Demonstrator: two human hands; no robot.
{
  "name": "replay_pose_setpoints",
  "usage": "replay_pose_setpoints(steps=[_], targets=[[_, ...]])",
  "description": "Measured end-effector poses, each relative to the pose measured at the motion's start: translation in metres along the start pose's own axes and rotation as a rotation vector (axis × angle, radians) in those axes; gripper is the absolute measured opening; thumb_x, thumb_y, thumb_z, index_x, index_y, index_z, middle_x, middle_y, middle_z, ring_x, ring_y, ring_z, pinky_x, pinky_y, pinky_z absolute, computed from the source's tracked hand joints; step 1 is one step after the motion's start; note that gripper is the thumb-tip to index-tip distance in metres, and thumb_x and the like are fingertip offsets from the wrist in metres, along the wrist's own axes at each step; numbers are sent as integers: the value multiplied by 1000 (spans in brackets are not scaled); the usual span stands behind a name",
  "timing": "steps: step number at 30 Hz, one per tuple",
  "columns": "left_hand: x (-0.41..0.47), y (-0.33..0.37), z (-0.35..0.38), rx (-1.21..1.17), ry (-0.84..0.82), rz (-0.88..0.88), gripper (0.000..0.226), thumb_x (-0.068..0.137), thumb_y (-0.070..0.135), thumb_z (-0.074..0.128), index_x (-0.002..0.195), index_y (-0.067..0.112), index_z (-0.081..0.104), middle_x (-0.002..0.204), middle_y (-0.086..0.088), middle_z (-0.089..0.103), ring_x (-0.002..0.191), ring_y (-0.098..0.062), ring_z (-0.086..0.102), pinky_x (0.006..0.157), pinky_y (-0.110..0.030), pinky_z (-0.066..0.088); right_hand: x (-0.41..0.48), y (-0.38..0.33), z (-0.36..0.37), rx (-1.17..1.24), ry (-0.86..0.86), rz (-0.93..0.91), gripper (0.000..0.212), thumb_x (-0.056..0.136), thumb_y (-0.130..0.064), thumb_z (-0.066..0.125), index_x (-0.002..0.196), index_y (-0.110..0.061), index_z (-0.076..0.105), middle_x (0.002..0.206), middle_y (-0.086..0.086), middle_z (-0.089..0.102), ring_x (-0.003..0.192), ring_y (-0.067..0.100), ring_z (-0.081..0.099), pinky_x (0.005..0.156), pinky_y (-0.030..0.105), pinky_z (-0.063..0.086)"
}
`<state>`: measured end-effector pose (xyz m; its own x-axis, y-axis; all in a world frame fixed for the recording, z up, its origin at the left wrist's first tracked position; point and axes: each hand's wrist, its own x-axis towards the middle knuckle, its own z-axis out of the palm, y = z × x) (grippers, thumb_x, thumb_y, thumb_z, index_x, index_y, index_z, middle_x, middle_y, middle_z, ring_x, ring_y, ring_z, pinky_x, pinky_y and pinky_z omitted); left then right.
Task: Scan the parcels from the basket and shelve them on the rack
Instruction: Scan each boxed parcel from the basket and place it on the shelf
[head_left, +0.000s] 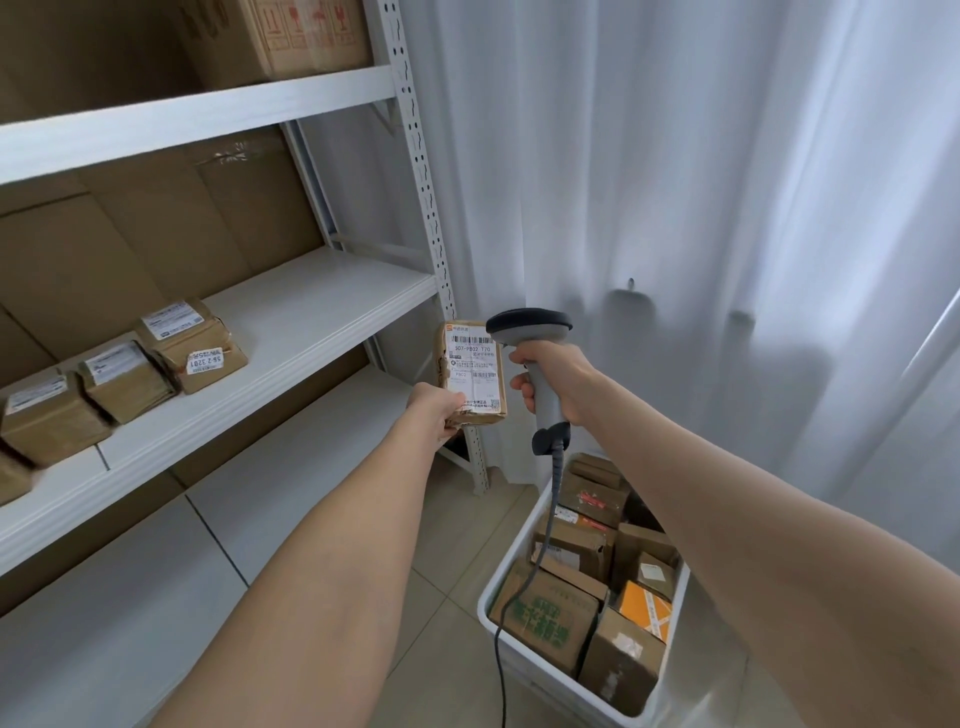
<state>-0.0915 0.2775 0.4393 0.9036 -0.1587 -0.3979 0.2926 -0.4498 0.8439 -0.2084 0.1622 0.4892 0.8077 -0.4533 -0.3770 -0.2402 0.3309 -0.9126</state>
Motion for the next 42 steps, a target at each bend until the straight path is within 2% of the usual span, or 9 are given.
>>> replay_pose_setpoints(steps=[2, 5, 9, 19, 26, 32, 35, 39, 42], targets=[[-4, 1, -6, -8, 5, -7, 14, 90, 4, 62, 101, 5, 53, 113, -15, 66, 85, -22, 64, 53, -29, 50, -2, -2, 4, 3, -6, -5, 9, 88, -10, 59, 96, -5, 56, 61, 11, 58, 39, 14, 46, 42, 21, 44], [-7, -1, -15, 2, 25, -6, 18, 90, 7, 63, 106, 5, 54, 115, -14, 66, 95, -23, 67, 66, -32, 54, -7, -5, 10, -2, -38, -6, 5, 88, -9, 58, 91, -6, 54, 62, 11, 56, 39, 14, 46, 41, 21, 44], [-12, -3, -28, -3, 36, 3, 18, 91, 8, 62, 107, 7, 53, 117, -14, 66, 98, -23, 66, 60, -29, 52, -12, -10, 20, -35, -80, -19, 6, 88, -7, 56, 93, -6, 53, 62, 10, 53, 43, 14, 44, 42, 20, 43], [2, -9, -67, -76, 74, -12, 34, 92, 7, 60, 125, 3, 53, 123, -17, 62, 108, -26, 62, 87, -40, 55, -13, -19, 61, -101, -150, 4, 5, 89, -7, 54, 94, -6, 54, 63, 7, 51, 47, 14, 45, 44, 19, 43], [42, -10, -102, -120, 88, -27, 37, 93, 6, 58, 129, 2, 51, 126, -17, 60, 112, -28, 59, 91, -41, 54, 24, -24, 106, -152, -165, 13, 4, 87, -5, 55, 84, -7, 53, 55, 5, 51, 45, 14, 44, 43, 20, 41], [112, 2, -141, -158, 114, -41, 39, 91, 5, 60, 129, 2, 50, 126, -17, 60, 112, -28, 60, 84, -39, 54, 90, -29, 168, -157, -183, -8, 8, 86, -8, 58, 79, -7, 55, 48, 4, 53, 42, 15, 45, 42, 20, 41], [156, 16, -169, -159, 125, -26, 36, 90, 5, 62, 125, 1, 52, 125, -17, 60, 108, -28, 61, 74, -35, 54, 132, -34, 209, -112, -183, -22, 6, 87, -7, 61, 88, -2, 57, 51, 7, 57, 44, 17, 48, 42, 23, 43], [207, 35, -213, -156, 137, -28, 34, 89, 10, 64, 121, 3, 53, 123, -15, 61, 100, -26, 63, 78, -37, 58, 184, -44, 266, -77, -131, -63, 13, 86, -6, 64, 97, -1, 59, 69, 11, 61, 53, 18, 56, 49, 27, 50], [235, 52, -245, -175, 159, -24, 32, 89, 14, 66, 116, 4, 54, 119, -13, 62, 95, -25, 61, 67, -34, 58, 219, -49, 297, -85, -60, -62, 15, 84, -12, 69, 90, -11, 56, 88, 9, 58, 73, 20, 58, 57, 33, 54]])
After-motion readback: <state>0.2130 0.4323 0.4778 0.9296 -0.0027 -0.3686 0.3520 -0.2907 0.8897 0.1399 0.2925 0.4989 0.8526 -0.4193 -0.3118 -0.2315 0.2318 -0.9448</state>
